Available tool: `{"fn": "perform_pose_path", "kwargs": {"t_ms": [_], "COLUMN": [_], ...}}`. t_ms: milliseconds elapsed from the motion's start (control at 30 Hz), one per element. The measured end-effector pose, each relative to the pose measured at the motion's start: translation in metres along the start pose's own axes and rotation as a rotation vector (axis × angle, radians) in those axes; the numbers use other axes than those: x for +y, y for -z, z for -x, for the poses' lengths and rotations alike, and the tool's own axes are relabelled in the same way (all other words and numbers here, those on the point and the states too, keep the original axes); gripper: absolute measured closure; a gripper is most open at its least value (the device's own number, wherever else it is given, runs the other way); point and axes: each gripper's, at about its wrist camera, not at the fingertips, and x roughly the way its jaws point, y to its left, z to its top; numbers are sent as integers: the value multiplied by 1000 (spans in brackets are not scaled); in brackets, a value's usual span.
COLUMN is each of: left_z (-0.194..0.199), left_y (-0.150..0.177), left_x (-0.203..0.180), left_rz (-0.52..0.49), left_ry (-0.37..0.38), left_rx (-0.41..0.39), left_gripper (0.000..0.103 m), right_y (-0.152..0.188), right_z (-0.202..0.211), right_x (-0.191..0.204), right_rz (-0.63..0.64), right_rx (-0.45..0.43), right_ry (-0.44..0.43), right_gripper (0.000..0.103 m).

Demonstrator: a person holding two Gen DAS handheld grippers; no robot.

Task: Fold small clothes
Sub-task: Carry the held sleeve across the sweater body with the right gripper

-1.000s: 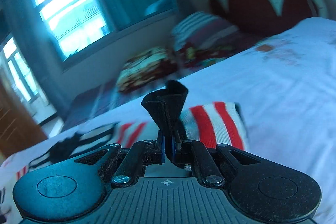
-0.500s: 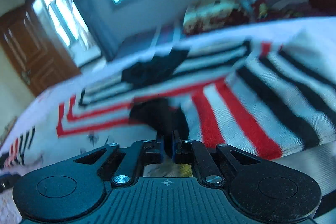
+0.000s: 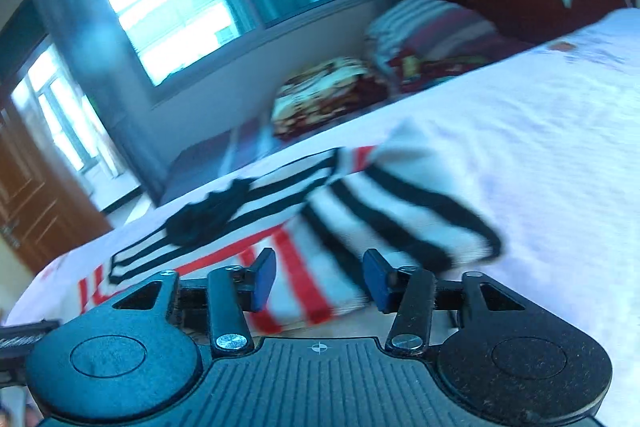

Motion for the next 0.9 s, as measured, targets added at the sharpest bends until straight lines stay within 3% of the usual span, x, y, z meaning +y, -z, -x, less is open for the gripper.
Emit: {"fn": "perform_pose_path", "kwargs": {"t_ms": [67, 133, 200, 267, 400, 500, 633, 767, 900], "left_z": [-25, -47, -65, -65, -31, -10, -1, -2, 2], "left_y": [-2, -3, -3, -4, -13, -18, -17, -12, -9], "left_x": [-5, -5, -5, -5, -3, 14, 44, 49, 54], "left_rz": [18, 58, 62, 41, -58, -107, -82, -78, -67], "left_ry": [9, 22, 9, 6, -43, -129, -167, -185, -190], "left_rx": [34, 71, 98, 80, -35, -80, -50, -45, -47], "left_gripper": [63, 70, 98, 99, 98, 99, 98, 98, 98], "right_y": [-4, -8, -9, -12, -16, -17, -17, -17, -24], "right_z": [5, 15, 19, 21, 26, 24, 15, -4, -18], "right_x": [-10, -23, -33, -41, -57, -66, -68, -76, -92], "right_rz": [-19, -48, -83, -117, -203, -280, -334, -441, -535], "right_rx": [-8, -15, -20, -22, -30, -5, 37, 94, 100], "right_ry": [28, 49, 63, 64, 19, -35, -98, -174, -174], "right_gripper": [60, 60, 60, 59, 59, 59, 59, 59, 59]}}
